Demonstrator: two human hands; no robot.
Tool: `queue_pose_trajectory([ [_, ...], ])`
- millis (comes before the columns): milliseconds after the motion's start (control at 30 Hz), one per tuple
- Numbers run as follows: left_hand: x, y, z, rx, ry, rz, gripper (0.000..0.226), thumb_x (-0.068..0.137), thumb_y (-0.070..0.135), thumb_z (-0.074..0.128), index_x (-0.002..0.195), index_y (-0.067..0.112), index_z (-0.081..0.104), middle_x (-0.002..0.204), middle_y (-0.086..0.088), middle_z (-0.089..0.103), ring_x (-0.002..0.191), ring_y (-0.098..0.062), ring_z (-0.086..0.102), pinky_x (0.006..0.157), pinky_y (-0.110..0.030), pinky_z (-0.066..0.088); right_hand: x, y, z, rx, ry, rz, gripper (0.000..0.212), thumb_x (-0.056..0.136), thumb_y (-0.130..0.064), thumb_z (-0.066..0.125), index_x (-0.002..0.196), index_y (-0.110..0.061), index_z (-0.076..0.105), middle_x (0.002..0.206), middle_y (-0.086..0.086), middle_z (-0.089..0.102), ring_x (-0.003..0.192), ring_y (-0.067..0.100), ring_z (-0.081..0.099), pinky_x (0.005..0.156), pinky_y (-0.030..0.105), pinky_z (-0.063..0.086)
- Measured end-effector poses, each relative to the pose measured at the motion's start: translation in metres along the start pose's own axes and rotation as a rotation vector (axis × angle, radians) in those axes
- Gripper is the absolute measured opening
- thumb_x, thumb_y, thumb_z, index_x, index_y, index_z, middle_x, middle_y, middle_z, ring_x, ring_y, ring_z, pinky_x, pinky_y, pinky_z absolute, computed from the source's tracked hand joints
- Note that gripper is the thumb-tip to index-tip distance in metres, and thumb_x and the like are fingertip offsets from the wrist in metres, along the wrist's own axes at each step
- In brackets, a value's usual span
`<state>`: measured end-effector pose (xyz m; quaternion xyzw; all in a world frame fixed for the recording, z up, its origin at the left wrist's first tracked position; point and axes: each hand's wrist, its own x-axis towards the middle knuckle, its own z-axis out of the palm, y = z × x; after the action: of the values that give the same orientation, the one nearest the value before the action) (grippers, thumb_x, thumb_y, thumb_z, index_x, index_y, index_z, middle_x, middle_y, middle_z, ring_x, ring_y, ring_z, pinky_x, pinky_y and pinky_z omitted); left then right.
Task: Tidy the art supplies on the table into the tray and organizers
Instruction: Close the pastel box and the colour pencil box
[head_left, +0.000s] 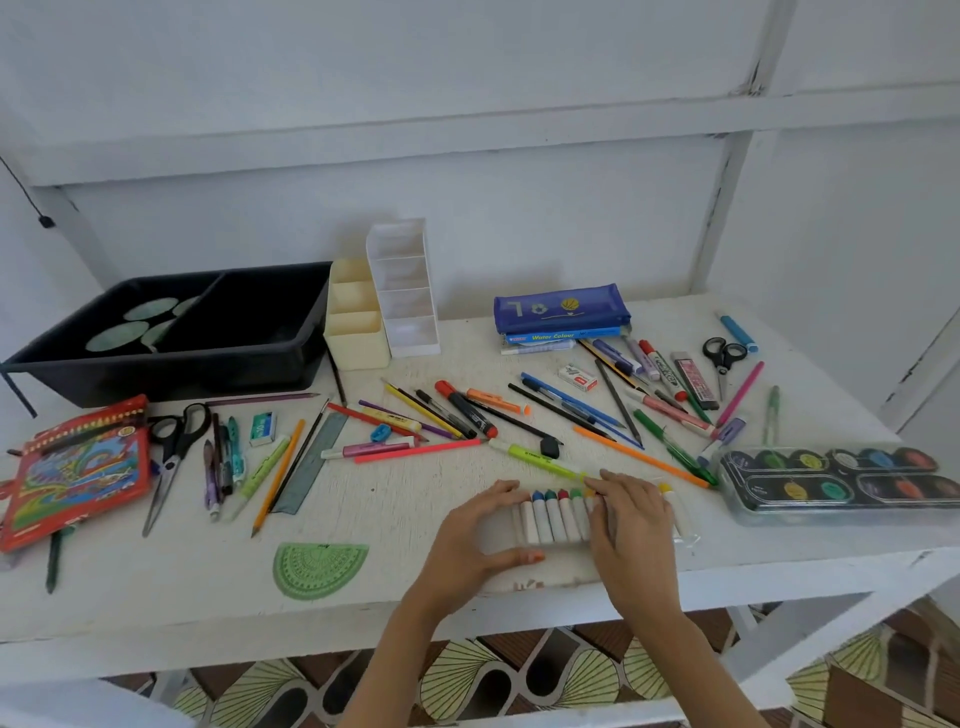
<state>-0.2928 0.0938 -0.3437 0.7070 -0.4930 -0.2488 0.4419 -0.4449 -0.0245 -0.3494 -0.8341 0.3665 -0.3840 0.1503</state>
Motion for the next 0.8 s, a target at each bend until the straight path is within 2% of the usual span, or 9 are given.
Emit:
queue_pose_trajectory([
  [100, -0.010, -0.007, -0.017, -0.003, -0.021, -0.019, 0.063, 0.069, 0.037, 0.079, 0.126, 0.039, 0.053, 0.141, 0.022, 0.041, 0.129, 0.012, 0.031, 0.110, -0.014, 0.026, -0.003, 0.003, -0.001, -0.063, 0.075, 0.075, 0.020, 0.085, 0.001, 0.059, 0.101, -0.007, 0.067, 0.111, 0.013, 0.063, 0.105, 0.027, 0.051, 0.091, 0.039, 0.041],
  [200, -0.022, -0.018, -0.040, 0.043, -0.022, -0.035, 0.063, 0.070, 0.040, 0.077, 0.127, 0.039, 0.051, 0.141, 0.025, 0.039, 0.130, 0.013, 0.030, 0.106, -0.008, 0.024, -0.011, -0.002, 0.005, -0.092, 0.024, 0.175, 0.024, 0.083, 0.000, 0.063, 0.107, -0.005, 0.065, 0.119, 0.019, 0.059, 0.109, 0.036, 0.051, 0.090, 0.049, 0.046],
  [333, -0.036, -0.026, -0.066, 0.171, -0.031, -0.039, 0.062, 0.080, 0.036, 0.069, 0.134, 0.039, 0.040, 0.147, 0.023, 0.026, 0.136, 0.009, 0.020, 0.113, -0.018, 0.018, -0.021, -0.023, 0.018, -0.070, -0.039, 0.155, 0.028, 0.084, -0.001, 0.062, 0.112, -0.003, 0.063, 0.118, 0.021, 0.060, 0.109, 0.037, 0.053, 0.092, 0.049, 0.045],
  [433, -0.042, -0.030, -0.076, 0.476, -0.045, -0.031, 0.059, 0.095, 0.031, 0.049, 0.141, 0.033, 0.013, 0.150, 0.012, 0.000, 0.142, -0.004, 0.000, 0.115, -0.020, 0.002, -0.028, -0.039, 0.029, -0.127, -0.091, 0.114, 0.036, 0.089, -0.021, 0.047, 0.117, -0.004, 0.061, 0.122, 0.018, 0.060, 0.112, 0.035, 0.056, 0.094, 0.048, 0.045],
  [500, -0.046, -0.037, -0.078, 0.644, -0.014, -0.046, 0.055, 0.097, 0.052, 0.020, 0.141, 0.027, -0.002, 0.149, 0.008, -0.011, 0.142, -0.008, -0.010, 0.118, -0.027, -0.002, -0.032, -0.048, 0.036, -0.190, -0.153, 0.095, 0.051, 0.093, -0.036, 0.032, 0.123, -0.004, 0.059, 0.127, 0.018, 0.058, 0.117, 0.033, 0.056, 0.102, 0.046, 0.038],
  [567, -0.054, -0.042, -0.078, 0.723, 0.011, -0.083, 0.084, 0.074, 0.075, -0.019, 0.141, 0.025, -0.012, 0.148, 0.008, -0.020, 0.140, -0.008, -0.019, 0.116, -0.026, -0.010, -0.035, -0.059, 0.042, -0.263, -0.206, 0.048, 0.064, 0.098, -0.043, 0.016, 0.127, -0.004, 0.057, 0.131, 0.019, 0.055, 0.120, 0.034, 0.054, 0.109, 0.043, 0.026],
  [600, -0.058, -0.044, -0.078, 0.731, 0.024, -0.113, 0.093, 0.064, 0.078, -0.027, 0.141, 0.026, -0.017, 0.147, 0.009, -0.026, 0.139, -0.007, -0.023, 0.113, -0.023, -0.014, -0.036, -0.064, 0.045, -0.293, -0.231, 0.024, 0.068, 0.099, -0.045, 0.010, 0.129, -0.003, 0.055, 0.133, 0.020, 0.053, 0.121, 0.035, 0.053, 0.109, 0.043, 0.021],
  [700, -0.068, -0.047, -0.080, 0.700, 0.095, -0.176, 0.095, 0.061, 0.077, -0.032, 0.141, 0.027, -0.024, 0.146, 0.011, -0.034, 0.137, -0.005, -0.030, 0.111, -0.022, -0.018, -0.039, -0.076, 0.058, -0.343, -0.275, -0.014, 0.068, 0.098, -0.045, 0.010, 0.135, -0.002, 0.048, 0.139, 0.022, 0.046, 0.126, 0.038, 0.047, 0.108, 0.046, 0.017],
  [800, -0.072, -0.056, -0.087, 0.659, 0.152, -0.205, 0.084, 0.072, 0.073, -0.022, 0.144, 0.031, -0.019, 0.149, 0.016, -0.029, 0.135, 0.000, -0.029, 0.112, -0.021, -0.017, -0.041, -0.086, 0.069, -0.358, -0.280, -0.028, 0.063, 0.096, -0.044, 0.018, 0.138, -0.004, 0.043, 0.143, 0.021, 0.042, 0.129, 0.038, 0.043, 0.108, 0.047, 0.016],
])
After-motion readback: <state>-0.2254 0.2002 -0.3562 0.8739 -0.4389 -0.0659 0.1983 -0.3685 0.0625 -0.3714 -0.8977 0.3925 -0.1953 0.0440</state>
